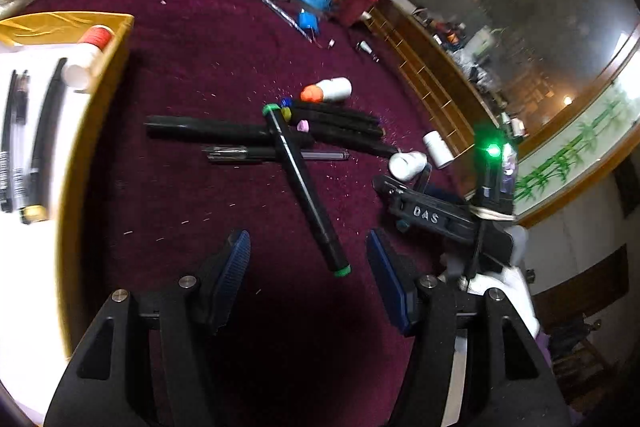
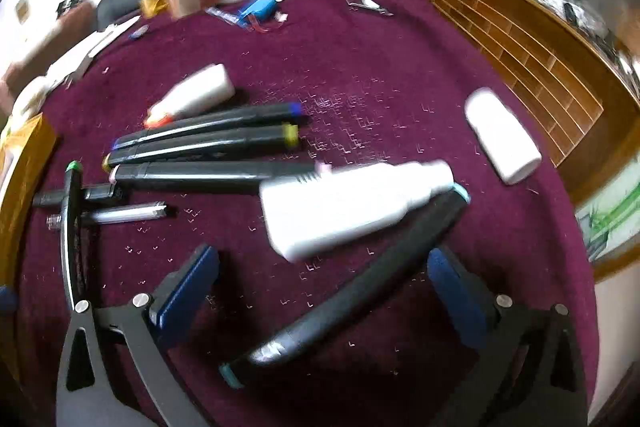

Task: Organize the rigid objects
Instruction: 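Grasp a green-capped black marker from the pile with the left tool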

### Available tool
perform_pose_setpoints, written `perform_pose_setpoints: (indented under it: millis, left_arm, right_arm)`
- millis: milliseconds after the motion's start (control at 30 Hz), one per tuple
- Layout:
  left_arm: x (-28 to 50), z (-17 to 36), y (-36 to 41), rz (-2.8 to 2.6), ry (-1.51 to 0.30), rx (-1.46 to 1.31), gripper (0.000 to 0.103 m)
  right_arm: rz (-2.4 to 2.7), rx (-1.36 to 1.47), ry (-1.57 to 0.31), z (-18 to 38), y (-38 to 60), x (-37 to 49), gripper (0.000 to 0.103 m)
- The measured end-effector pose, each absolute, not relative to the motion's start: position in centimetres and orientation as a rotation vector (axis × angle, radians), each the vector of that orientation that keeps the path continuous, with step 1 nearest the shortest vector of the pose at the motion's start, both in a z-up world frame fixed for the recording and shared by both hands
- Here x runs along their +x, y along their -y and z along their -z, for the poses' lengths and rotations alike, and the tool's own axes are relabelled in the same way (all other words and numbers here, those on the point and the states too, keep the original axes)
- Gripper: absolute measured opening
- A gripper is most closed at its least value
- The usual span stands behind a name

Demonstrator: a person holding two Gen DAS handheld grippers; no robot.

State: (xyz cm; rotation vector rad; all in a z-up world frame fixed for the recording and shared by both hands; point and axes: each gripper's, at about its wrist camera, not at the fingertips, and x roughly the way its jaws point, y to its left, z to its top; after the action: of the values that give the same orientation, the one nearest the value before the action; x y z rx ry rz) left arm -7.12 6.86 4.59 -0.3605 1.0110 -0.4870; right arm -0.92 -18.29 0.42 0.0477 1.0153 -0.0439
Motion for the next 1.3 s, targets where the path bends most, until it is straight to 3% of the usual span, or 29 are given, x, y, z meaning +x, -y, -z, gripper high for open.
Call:
perform_pose_setpoints:
  millis: [267,433,500,567,667,1167,1300]
  left_arm:
    - [-4.8,-2.3,-2.4,0.421,-1.060,-0.268,0.059]
    - [-3.5,-2.3,0.8,0.333,-1.004,-0.071,0.058]
    - [-3.6,-2.1,2.1,0.305,-0.981,0.043,0.046]
    - [-4.4,-2.0,2.0,0.291,-0.962,0.092,0.024]
    - [-4.9,-2.2,0.2,0.318,-0.982,0.036,0.013]
    - [-5.7,-2.2,0.6,0.319,-0.950,0.052,0.016]
    - [-5.7,-2.2,0.2,0.327,-0.949,0.029,0.012]
  right_arm:
    - [0.037,0.070,-1.019,-0.7,18.6,-1.0,0.102]
    - [0.037,0.070,-1.019,-0.7,18.6,-1.0,0.102]
    - [0.037,0.070,-1.019,-0.8,18.6,-1.0,0.102]
    - [0.036,0.070,-1.020,-0.7,18.6,-0.9,0.102]
    - [0.036,0.070,-1.020,-0.7,18.6,-0.9,0.102]
    - [0.036,0.070,-1.020,-0.7,18.6,-0.9,0.102]
    - [0.036,0.070,-1.020,-0.7,18.6,-0.9,0.102]
